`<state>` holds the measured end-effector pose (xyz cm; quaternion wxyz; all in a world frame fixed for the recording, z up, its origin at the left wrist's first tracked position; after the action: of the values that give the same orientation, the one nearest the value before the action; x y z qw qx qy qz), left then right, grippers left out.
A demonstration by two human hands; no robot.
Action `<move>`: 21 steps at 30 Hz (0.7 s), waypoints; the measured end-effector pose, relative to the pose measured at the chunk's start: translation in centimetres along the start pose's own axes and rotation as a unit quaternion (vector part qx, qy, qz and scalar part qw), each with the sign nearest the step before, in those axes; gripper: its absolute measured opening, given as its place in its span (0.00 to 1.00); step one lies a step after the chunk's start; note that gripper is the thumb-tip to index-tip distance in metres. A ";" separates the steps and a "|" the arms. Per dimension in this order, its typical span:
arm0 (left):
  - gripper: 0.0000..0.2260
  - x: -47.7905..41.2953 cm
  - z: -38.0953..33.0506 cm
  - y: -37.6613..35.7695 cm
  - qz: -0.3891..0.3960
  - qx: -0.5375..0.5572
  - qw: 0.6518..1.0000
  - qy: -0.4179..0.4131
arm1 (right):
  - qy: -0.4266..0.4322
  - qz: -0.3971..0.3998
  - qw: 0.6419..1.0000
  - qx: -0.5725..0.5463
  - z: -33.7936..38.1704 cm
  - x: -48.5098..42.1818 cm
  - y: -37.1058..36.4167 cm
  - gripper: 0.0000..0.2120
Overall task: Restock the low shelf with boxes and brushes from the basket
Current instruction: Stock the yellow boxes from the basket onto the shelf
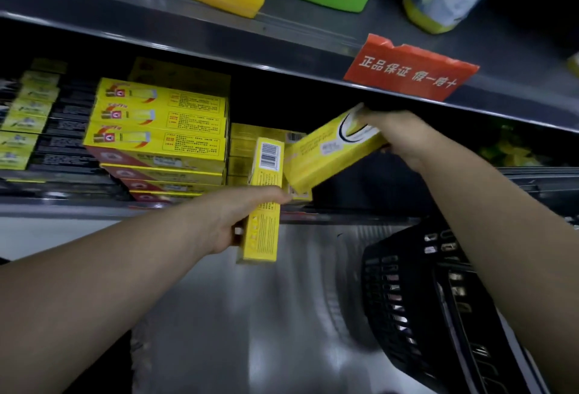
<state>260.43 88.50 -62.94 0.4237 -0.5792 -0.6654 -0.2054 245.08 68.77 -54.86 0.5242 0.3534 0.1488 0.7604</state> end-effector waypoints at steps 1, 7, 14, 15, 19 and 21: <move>0.12 -0.2 -0.2 0.2 -0.009 0.007 1.000 -0.002 | 0.000 -0.005 0.999 -0.042 0.2 -0.8 0.0 0.03; 0.13 -1.0 -0.1 0.5 -0.043 0.047 0.998 0.012 | 0.069 0.028 0.997 -0.024 1.4 -6.9 -3.6 0.08; 0.10 -1.5 -0.3 0.8 -0.068 0.053 0.996 0.001 | 0.131 0.082 0.984 0.083 0.7 -11.5 -9.9 0.24; 0.11 -1.6 -0.2 0.9 -0.075 0.054 0.996 0.000 | 0.132 0.092 0.984 0.076 0.6 -11.8 -10.5 0.26; 0.10 -1.8 0.1 0.8 -0.082 0.044 0.996 -0.005 | 0.134 0.132 0.972 0.137 0.3 -12.4 -11.8 0.27; 0.10 -1.9 -0.1 0.7 -0.083 0.042 0.996 -0.012 | 0.139 0.138 0.946 0.257 -0.3 -12.6 -12.5 0.23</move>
<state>261.05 87.48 -64.55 0.4208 -0.5063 -0.7243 -0.2047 256.02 62.55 -67.33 0.2799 0.3842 0.3606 0.8025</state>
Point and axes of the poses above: each hand's wrist, its own x-axis away from the middle knuckle, its own y-axis out of the back of the hand, z = x × y, the point moved 7 cm from there along -x, towards the middle knuckle, and after that the axes turned 1 degree about x, right-handed, at the moved point
